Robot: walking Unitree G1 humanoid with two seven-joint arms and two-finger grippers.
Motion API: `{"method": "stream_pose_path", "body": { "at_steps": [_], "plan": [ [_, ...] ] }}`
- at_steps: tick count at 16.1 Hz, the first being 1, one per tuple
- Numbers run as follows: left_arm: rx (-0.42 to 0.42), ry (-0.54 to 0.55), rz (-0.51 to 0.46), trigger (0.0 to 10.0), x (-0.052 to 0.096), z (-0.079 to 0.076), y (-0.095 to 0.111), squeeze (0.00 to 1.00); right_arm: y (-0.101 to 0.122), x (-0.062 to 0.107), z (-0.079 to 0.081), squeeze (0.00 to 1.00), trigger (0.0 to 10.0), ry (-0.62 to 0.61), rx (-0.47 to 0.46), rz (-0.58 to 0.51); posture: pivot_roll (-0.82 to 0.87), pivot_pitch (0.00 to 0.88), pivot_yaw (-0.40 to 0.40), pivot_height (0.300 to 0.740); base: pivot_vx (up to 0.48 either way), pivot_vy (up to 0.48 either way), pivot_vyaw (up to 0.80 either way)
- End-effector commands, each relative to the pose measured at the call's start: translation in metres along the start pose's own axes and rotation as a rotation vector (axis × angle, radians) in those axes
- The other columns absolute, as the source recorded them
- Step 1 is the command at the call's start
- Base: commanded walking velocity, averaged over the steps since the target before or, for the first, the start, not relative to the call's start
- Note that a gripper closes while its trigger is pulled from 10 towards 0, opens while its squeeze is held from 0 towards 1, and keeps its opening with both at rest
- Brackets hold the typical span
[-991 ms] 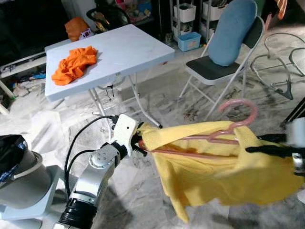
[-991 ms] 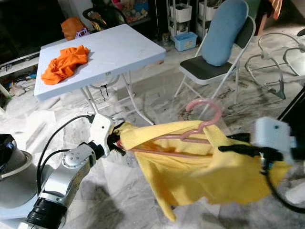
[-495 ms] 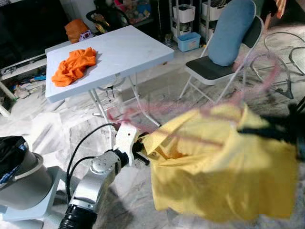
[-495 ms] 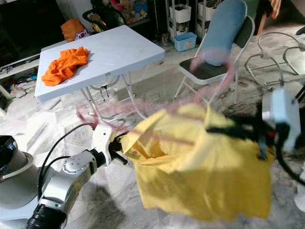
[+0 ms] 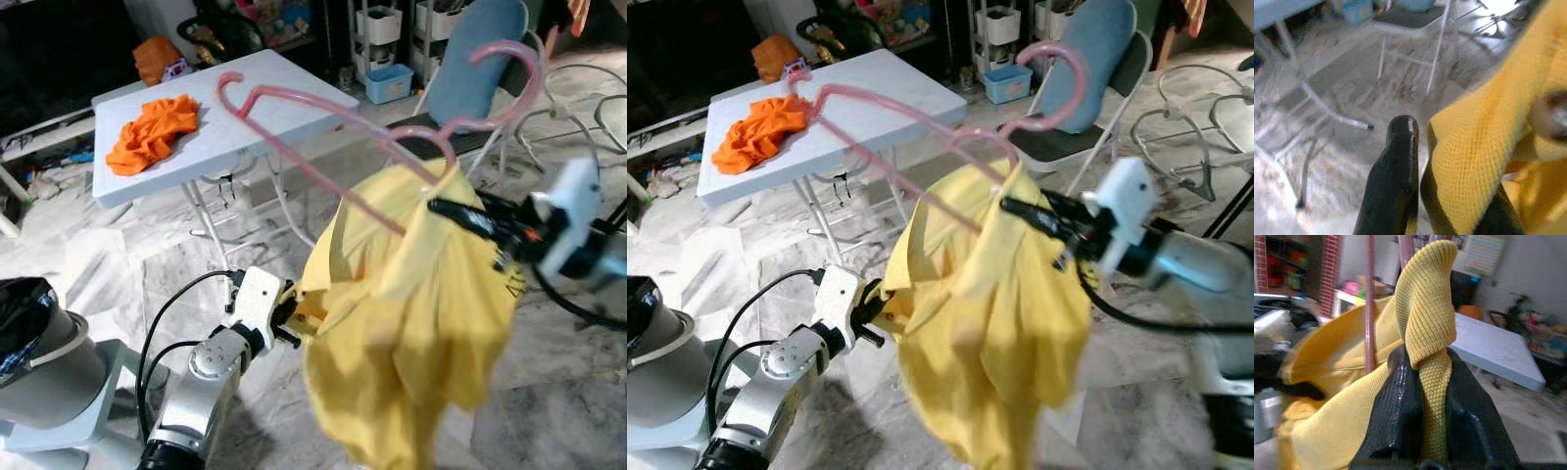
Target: Hang hanger
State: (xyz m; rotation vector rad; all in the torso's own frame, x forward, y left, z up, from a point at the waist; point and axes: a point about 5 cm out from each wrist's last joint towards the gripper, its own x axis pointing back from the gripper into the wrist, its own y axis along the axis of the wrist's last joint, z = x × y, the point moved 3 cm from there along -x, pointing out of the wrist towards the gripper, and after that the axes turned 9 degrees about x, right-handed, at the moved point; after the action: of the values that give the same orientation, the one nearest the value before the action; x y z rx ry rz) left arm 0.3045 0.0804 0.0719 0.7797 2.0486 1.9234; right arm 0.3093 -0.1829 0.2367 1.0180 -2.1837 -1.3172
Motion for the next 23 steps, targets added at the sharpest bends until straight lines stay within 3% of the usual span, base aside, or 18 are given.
{"method": "stream_pose_path", "body": {
  "at_steps": [1, 3, 4, 7, 11, 12, 14, 16, 18, 20, 22, 23],
  "plan": [
    [-0.036, -0.017, 0.017, 10.0, 0.004, 0.001, -0.006, 1.0, 0.008, -0.008, -0.002, 0.0, 10.0, -0.018, 0.017, -0.028, -0.18, 0.0, 0.146, 0.74, 0.0, 0.0, 0.0],
    [-0.106, -0.055, 0.025, 10.0, 0.005, -0.006, -0.013, 1.0, -0.019, -0.018, 0.014, 0.0, 10.0, 0.016, -0.016, 0.097, -0.18, 0.0, 0.145, 0.74, 0.0, 0.0, 0.0],
    [-0.12, -0.068, 0.033, 10.0, 0.007, -0.008, -0.016, 1.0, -0.031, -0.021, 0.02, 0.0, 10.0, 0.024, 0.023, 0.153, -0.18, 0.0, 0.144, 0.74, 0.0, 0.0, 0.0],
    [-0.235, -0.068, 0.13, 10.0, 0.011, -0.005, -0.034, 1.0, -0.041, -0.032, 0.026, 0.0, 10.0, 0.007, 0.044, 0.183, -0.17, 0.0, 0.14, 0.74, 0.0, 0.0, 0.0],
    [-0.2, -0.113, 0.191, 10.0, 0.015, -0.013, -0.048, 1.0, -0.054, -0.043, 0.022, 0.0, 10.0, -0.039, 0.199, 0.25, -0.17, 0.0, 0.139, 0.74, 0.0, 0.0, 0.0],
    [-0.171, -0.113, 0.189, 10.0, 0.015, -0.013, -0.051, 1.0, -0.057, -0.044, 0.015, 0.0, 10.0, -0.091, 0.256, 0.266, -0.17, 0.0, 0.138, 0.74, 0.0, 0.0, 0.0],
    [-0.157, -0.122, 0.127, 10.0, 0.015, -0.014, -0.043, 1.0, -0.058, -0.045, 0.01, 0.0, 10.0, -0.125, 0.282, 0.258, -0.17, 0.0, 0.139, 0.74, 0.0, 0.0, 0.0],
    [-0.15, -0.204, -0.01, 10.0, 0.016, -0.023, -0.015, 1.0, -0.064, -0.04, 0.019, 0.0, 10.0, -0.038, 0.275, 0.26, -0.17, 0.0, 0.14, 0.74, 0.0, 0.0, 0.0],
    [-0.141, -0.329, -0.009, 10.0, 0.021, -0.034, -0.009, 1.0, -0.07, -0.031, 0.035, 0.0, 10.0, 0.158, 0.285, 0.271, -0.17, 0.0, 0.143, 0.74, 0.0, 0.0, 0.0],
    [-0.142, -0.422, 0.014, 10.0, 0.027, -0.04, -0.01, 1.0, -0.08, -0.019, 0.04, 0.0, 10.0, 0.283, 0.347, 0.311, -0.17, 0.0, 0.147, 0.74, 0.0, 0.0, 0.0],
    [-0.141, -0.461, 0.03, 10.0, 0.031, -0.04, -0.01, 1.0, -0.087, -0.01, 0.04, 0.0, 10.0, 0.352, 0.367, 0.343, -0.17, 0.0, 0.147, 0.74, 0.0, 0.0, 0.0],
    [-0.145, -0.478, 0.036, 10.0, 0.033, -0.039, -0.008, 1.0, -0.093, -0.001, 0.043, 0.0, 10.0, 0.445, 0.39, 0.381, -0.17, 0.0, 0.146, 0.74, 0.0, 0.0, 0.0]
  ]
}}
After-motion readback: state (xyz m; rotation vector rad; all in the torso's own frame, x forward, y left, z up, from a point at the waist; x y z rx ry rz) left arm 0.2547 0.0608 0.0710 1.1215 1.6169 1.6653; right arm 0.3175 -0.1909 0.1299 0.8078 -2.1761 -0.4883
